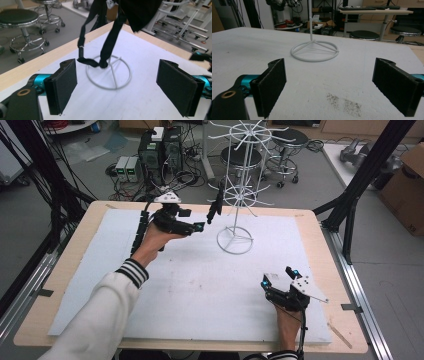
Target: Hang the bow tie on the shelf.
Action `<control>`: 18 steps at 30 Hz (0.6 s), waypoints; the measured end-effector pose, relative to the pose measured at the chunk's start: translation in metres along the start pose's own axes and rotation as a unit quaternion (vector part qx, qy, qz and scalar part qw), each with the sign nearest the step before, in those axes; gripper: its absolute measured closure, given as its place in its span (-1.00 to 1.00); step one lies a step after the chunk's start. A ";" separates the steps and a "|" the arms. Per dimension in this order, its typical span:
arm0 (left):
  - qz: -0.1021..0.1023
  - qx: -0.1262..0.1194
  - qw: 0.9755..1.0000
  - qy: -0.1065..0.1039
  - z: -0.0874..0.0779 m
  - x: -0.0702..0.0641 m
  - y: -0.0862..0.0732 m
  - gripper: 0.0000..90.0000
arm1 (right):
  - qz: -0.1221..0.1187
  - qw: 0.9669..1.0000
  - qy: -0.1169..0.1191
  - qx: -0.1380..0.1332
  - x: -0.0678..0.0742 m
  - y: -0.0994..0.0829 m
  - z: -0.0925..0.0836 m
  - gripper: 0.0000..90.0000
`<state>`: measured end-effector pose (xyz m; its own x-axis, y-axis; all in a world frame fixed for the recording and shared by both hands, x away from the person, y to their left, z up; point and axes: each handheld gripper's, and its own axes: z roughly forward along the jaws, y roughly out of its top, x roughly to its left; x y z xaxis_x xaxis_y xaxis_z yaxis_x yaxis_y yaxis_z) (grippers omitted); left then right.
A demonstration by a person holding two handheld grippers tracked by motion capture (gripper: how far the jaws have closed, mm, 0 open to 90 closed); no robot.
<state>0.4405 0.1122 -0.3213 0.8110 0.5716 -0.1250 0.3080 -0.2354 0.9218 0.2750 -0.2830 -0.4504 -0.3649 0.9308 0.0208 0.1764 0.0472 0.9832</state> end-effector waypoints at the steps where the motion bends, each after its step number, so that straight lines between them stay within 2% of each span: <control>1: 0.004 -0.010 1.000 0.000 -0.008 0.001 -0.005 -0.62 | 0.000 1.000 0.000 0.000 0.000 0.000 0.000 -0.76; 4: 0.011 -0.024 1.000 -0.006 -0.034 0.008 -0.021 -0.62 | 0.003 1.000 -0.001 0.002 0.001 0.000 0.000 -0.76; 6: 0.018 -0.021 1.000 -0.003 -0.049 0.013 -0.034 -0.62 | 0.003 1.000 -0.001 0.002 0.001 0.000 0.000 -0.76; 9: 0.018 -0.020 1.000 0.009 -0.073 0.021 -0.058 -0.64 | 0.002 1.000 -0.003 0.001 0.001 0.000 0.000 -0.76; 10: 0.015 -0.028 0.999 0.019 -0.090 0.026 -0.076 -0.64 | 0.002 1.000 -0.003 0.002 0.001 0.000 0.000 -0.76; 11: 0.015 -0.028 0.999 0.019 -0.090 0.026 -0.076 -0.64 | 0.002 1.000 -0.003 0.002 0.001 0.000 0.000 -0.76; 13: 0.011 -0.035 0.999 0.032 -0.108 0.032 -0.093 -0.64 | -0.003 1.000 -0.003 0.002 0.001 0.000 0.000 -0.76; 14: 0.026 -0.047 0.997 0.053 -0.125 0.034 -0.111 -0.64 | -0.004 1.000 -0.002 0.002 0.001 0.000 0.001 -0.76; 15: 0.028 -0.057 0.996 0.059 -0.133 0.035 -0.119 -0.64 | -0.003 1.000 -0.002 0.002 0.001 0.000 0.000 -0.76; 16: 0.028 -0.057 0.996 0.059 -0.133 0.035 -0.119 -0.64 | 0.000 1.000 -0.002 0.002 0.001 0.000 0.000 -0.76; 18: 0.023 -0.075 0.995 0.066 -0.152 0.039 -0.139 -0.63 | -0.002 1.000 -0.003 0.002 0.001 0.000 0.000 -0.76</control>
<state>0.3533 0.2869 -0.3986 0.7473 0.6633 -0.0405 0.1861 -0.1504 0.9709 0.2748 -0.2819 -0.4503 -0.3604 0.9327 0.0151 0.1787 0.0531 0.9825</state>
